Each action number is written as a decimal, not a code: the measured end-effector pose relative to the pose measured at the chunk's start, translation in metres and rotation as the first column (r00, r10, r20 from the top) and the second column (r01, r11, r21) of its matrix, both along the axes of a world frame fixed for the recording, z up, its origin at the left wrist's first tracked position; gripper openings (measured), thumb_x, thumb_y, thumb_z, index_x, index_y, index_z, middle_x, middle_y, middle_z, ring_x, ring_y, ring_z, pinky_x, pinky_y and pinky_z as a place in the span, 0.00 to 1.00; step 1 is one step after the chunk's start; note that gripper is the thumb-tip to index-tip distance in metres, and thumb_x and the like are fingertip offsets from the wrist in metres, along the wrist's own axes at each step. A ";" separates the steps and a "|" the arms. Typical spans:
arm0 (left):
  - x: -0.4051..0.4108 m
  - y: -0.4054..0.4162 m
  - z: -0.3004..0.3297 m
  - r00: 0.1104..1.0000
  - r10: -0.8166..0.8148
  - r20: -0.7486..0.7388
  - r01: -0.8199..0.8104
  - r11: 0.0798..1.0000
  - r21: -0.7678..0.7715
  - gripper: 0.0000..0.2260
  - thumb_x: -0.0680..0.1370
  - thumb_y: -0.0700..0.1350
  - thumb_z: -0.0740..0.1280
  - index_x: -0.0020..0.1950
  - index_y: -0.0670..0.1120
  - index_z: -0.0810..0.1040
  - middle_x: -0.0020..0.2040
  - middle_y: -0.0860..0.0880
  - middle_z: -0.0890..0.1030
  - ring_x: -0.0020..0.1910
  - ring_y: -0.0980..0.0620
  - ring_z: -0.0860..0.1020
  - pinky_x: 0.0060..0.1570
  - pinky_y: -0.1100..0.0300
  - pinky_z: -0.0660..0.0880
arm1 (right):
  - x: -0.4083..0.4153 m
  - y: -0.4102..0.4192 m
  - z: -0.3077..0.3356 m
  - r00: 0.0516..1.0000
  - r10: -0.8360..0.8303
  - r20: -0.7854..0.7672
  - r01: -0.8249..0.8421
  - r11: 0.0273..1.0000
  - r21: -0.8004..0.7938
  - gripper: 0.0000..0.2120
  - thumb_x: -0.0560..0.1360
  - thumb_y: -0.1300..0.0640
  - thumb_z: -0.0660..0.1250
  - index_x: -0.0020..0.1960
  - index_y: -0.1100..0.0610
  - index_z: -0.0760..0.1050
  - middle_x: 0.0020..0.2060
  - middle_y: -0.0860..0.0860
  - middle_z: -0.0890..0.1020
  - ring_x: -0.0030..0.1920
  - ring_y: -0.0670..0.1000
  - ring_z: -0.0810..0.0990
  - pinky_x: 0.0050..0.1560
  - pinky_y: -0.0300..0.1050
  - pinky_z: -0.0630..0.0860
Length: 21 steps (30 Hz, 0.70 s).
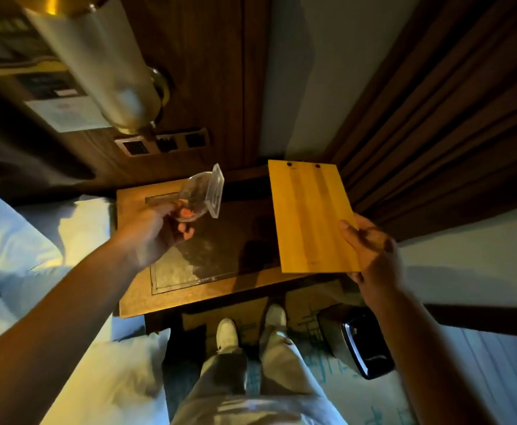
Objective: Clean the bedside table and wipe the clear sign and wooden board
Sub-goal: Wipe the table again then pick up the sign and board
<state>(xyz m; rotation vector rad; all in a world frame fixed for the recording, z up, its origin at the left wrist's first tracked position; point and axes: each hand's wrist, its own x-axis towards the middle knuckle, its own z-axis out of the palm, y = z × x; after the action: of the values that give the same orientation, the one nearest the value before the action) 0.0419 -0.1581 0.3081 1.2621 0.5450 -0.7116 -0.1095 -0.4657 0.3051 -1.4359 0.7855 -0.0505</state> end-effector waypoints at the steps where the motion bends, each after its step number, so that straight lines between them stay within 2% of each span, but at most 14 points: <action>1: 0.006 0.000 -0.008 1.000 0.018 -0.005 -0.018 0.999 0.036 0.09 0.84 0.39 0.57 0.51 0.41 0.76 0.30 0.46 0.76 0.26 0.54 0.70 0.27 0.62 0.76 | 0.010 -0.002 -0.007 1.000 -0.008 -0.030 0.008 1.000 0.007 0.14 0.74 0.47 0.71 0.60 0.44 0.80 0.37 0.45 0.83 0.24 0.39 0.76 0.19 0.34 0.66; 3: 0.015 0.000 -0.027 0.998 0.059 -0.006 -0.058 0.992 0.115 0.11 0.83 0.38 0.56 0.46 0.41 0.76 0.28 0.47 0.75 0.24 0.54 0.69 0.25 0.62 0.75 | 0.030 -0.008 -0.022 0.994 0.019 -0.108 -0.017 1.000 0.018 0.08 0.76 0.48 0.71 0.53 0.36 0.80 0.39 0.42 0.85 0.27 0.40 0.79 0.19 0.34 0.68; 4: 0.021 -0.001 -0.036 0.997 0.073 0.001 -0.072 0.986 0.149 0.11 0.83 0.38 0.56 0.45 0.42 0.75 0.27 0.47 0.74 0.22 0.55 0.69 0.24 0.62 0.74 | 0.040 -0.011 -0.031 0.991 0.048 -0.128 -0.045 0.999 0.024 0.08 0.77 0.49 0.70 0.49 0.33 0.80 0.38 0.40 0.84 0.30 0.41 0.81 0.21 0.36 0.70; 5: 0.027 -0.003 -0.045 0.997 0.076 0.009 -0.076 0.981 0.180 0.12 0.83 0.38 0.56 0.44 0.42 0.76 0.26 0.47 0.74 0.21 0.55 0.69 0.24 0.62 0.74 | 0.051 -0.012 -0.037 0.986 0.064 -0.156 -0.058 0.997 0.044 0.09 0.78 0.49 0.69 0.47 0.34 0.80 0.39 0.39 0.84 0.36 0.43 0.83 0.25 0.39 0.72; 7: 0.040 -0.005 -0.063 0.997 0.078 0.020 -0.081 0.963 0.256 0.12 0.83 0.37 0.57 0.43 0.43 0.76 0.26 0.48 0.75 0.21 0.56 0.70 0.23 0.62 0.74 | 0.070 -0.015 -0.055 0.974 0.088 -0.207 -0.075 0.995 0.071 0.05 0.79 0.50 0.68 0.52 0.39 0.78 0.48 0.44 0.82 0.46 0.49 0.80 0.36 0.42 0.72; 9: 0.056 -0.008 -0.082 0.997 0.071 0.026 -0.076 0.939 0.336 0.11 0.83 0.38 0.59 0.43 0.45 0.76 0.27 0.48 0.77 0.23 0.55 0.71 0.22 0.64 0.73 | 0.089 -0.017 -0.079 0.968 0.098 -0.233 -0.076 0.992 0.103 0.07 0.79 0.51 0.67 0.57 0.44 0.75 0.52 0.48 0.79 0.43 0.50 0.76 0.31 0.39 0.70; 11: 0.073 -0.009 -0.104 0.997 0.070 0.024 -0.074 0.921 0.383 0.12 0.83 0.39 0.59 0.42 0.47 0.76 0.31 0.48 0.77 0.27 0.54 0.73 0.23 0.65 0.73 | 0.103 -0.017 -0.104 0.960 0.118 -0.253 -0.094 0.990 0.105 0.14 0.79 0.50 0.67 0.65 0.48 0.74 0.52 0.46 0.77 0.40 0.45 0.73 0.25 0.37 0.69; 13: 0.090 -0.009 -0.131 0.998 0.065 0.009 -0.062 0.900 0.432 0.12 0.84 0.39 0.59 0.41 0.47 0.75 0.30 0.48 0.79 0.28 0.54 0.76 0.23 0.65 0.74 | 0.115 -0.019 -0.129 0.955 0.117 -0.271 -0.098 0.992 0.083 0.22 0.80 0.48 0.67 0.73 0.49 0.69 0.49 0.38 0.78 0.40 0.39 0.74 0.26 0.38 0.71; 15: 0.106 -0.006 -0.159 0.999 0.035 -0.017 -0.022 0.862 0.506 0.14 0.84 0.40 0.57 0.40 0.46 0.73 0.21 0.53 0.78 0.23 0.57 0.76 0.21 0.68 0.72 | 0.124 -0.020 -0.154 0.962 0.134 -0.240 -0.108 0.987 0.119 0.24 0.82 0.53 0.64 0.76 0.53 0.64 0.40 0.28 0.81 0.39 0.37 0.81 0.22 0.34 0.70; 16: 0.114 -0.003 -0.173 1.000 0.011 -0.026 0.005 0.839 0.544 0.14 0.84 0.40 0.57 0.39 0.46 0.72 0.19 0.54 0.76 0.20 0.59 0.75 0.20 0.69 0.71 | 0.129 -0.019 -0.167 0.962 0.138 -0.236 -0.106 0.984 0.143 0.24 0.83 0.56 0.63 0.77 0.55 0.62 0.38 0.27 0.81 0.38 0.36 0.82 0.20 0.33 0.68; 19: 0.140 0.008 -0.214 0.997 -0.074 -0.024 0.071 0.738 0.671 0.13 0.83 0.41 0.61 0.39 0.44 0.73 0.23 0.46 0.77 0.14 0.60 0.71 0.17 0.68 0.70 | 0.149 -0.010 -0.196 0.956 0.103 -0.275 -0.061 0.985 0.159 0.25 0.81 0.57 0.65 0.76 0.53 0.64 0.48 0.35 0.77 0.44 0.38 0.76 0.21 0.31 0.69; 21: 0.153 0.017 -0.241 0.982 -0.191 0.002 0.121 0.627 0.770 0.13 0.83 0.42 0.63 0.40 0.38 0.75 0.27 0.43 0.75 0.15 0.57 0.72 0.20 0.63 0.74 | 0.160 -0.002 -0.215 0.954 0.087 -0.287 -0.040 0.985 0.166 0.25 0.81 0.55 0.66 0.76 0.52 0.64 0.53 0.41 0.75 0.43 0.40 0.73 0.20 0.31 0.69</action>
<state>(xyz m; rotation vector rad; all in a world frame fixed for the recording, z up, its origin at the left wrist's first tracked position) 0.1949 -0.1408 0.0672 2.1669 0.7096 -0.5692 0.0507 -0.4680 0.0898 -1.3310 0.9627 0.2758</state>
